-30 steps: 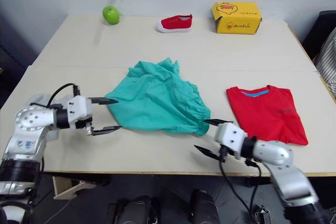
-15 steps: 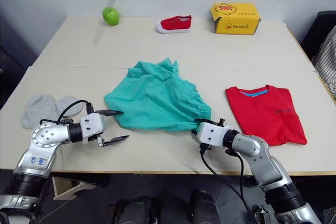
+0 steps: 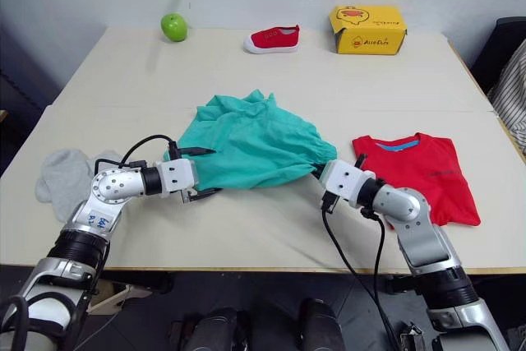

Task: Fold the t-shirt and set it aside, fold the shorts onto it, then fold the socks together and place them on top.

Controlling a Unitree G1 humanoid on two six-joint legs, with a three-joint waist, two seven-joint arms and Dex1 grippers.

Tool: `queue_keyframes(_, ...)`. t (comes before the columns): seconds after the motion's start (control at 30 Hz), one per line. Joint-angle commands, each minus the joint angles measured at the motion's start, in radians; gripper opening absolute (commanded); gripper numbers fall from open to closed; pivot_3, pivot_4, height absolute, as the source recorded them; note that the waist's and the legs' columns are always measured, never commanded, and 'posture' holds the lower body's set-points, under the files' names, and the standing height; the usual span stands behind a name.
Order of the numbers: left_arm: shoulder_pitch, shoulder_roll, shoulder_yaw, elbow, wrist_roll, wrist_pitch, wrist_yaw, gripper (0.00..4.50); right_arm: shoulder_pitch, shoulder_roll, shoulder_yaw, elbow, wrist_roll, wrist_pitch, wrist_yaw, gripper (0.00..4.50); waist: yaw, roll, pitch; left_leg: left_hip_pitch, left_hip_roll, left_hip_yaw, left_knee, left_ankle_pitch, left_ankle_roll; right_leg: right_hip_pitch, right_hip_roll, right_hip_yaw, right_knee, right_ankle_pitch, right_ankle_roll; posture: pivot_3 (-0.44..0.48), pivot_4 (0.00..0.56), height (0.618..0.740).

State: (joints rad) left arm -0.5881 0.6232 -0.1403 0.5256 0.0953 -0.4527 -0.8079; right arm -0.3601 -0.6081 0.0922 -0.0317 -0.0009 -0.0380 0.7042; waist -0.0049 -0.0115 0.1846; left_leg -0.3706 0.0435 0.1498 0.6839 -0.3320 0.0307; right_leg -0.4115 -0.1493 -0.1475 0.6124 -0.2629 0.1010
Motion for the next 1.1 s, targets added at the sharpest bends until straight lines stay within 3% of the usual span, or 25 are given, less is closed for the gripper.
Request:
queue_keyframes(0.03,0.040,-0.024,0.007,-0.048,-0.096,0.081,-0.084,4.50,-0.032,0.005,-0.044,-0.033,0.045,0.046,-0.001,0.01,0.000,0.000,0.000,0.000,0.000,0.000,0.000,0.000,0.000,0.000,0.000,0.000,0.000,0.000,0.000,0.000,0.150,0.740)
queue_keyframes(0.2,0.116,-0.009,0.023,-0.197,-0.147,0.173,-0.120,4.50,-0.052,0.028,-0.043,-0.063,0.077,0.123,-0.001,0.01,-0.001,0.000,0.000,-0.003,0.000,0.001,0.000,-0.001,0.000,-0.002,0.001,0.000,-0.001,0.000,0.000,0.000,0.150,0.740)
queue_keyframes(0.37,0.122,-0.044,0.001,-0.187,-0.094,0.185,-0.055,4.50,-0.090,0.073,-0.051,-0.118,0.121,0.235,-0.019,0.01,-0.001,0.000,0.000,-0.004,0.000,0.001,0.000,-0.001,0.001,-0.002,0.000,-0.001,-0.003,0.000,0.000,0.000,0.150,0.740)
queue_keyframes(0.67,0.011,-0.021,-0.069,0.012,0.149,0.111,0.156,4.50,-0.162,0.085,-0.095,-0.153,0.181,0.337,-0.040,0.01,0.009,0.001,0.000,-0.003,-0.001,-0.001,0.000,-0.001,0.001,-0.001,0.000,0.000,-0.002,0.000,0.000,0.000,0.150,0.740)
queue_keyframes(0.8,-0.040,0.011,-0.073,0.119,0.181,0.110,0.221,4.50,-0.162,0.064,-0.112,-0.151,0.186,0.328,-0.029,0.01,-0.002,0.002,-0.001,-0.002,0.000,-0.001,0.000,0.000,0.000,-0.001,0.000,0.000,0.000,0.000,0.000,0.000,0.150,0.740)
queue_keyframes(0.9,-0.075,0.014,-0.070,0.191,0.160,0.096,0.220,3.90,-0.155,0.051,-0.119,-0.147,0.192,0.321,-0.023,0.00,-0.013,0.004,-0.002,0.000,0.001,0.000,-0.001,0.001,-0.001,-0.001,0.001,0.000,0.000,0.000,0.000,0.000,0.150,0.740)
queue_keyframes(1.1,-0.082,0.022,-0.047,0.234,0.113,0.094,0.196,2.00,-0.129,0.037,-0.120,-0.139,0.188,0.286,0.007,0.00,-0.027,0.005,-0.003,0.000,0.002,0.001,-0.002,0.001,-0.002,-0.002,0.002,-0.001,0.001,0.000,-0.001,0.000,0.150,0.740)
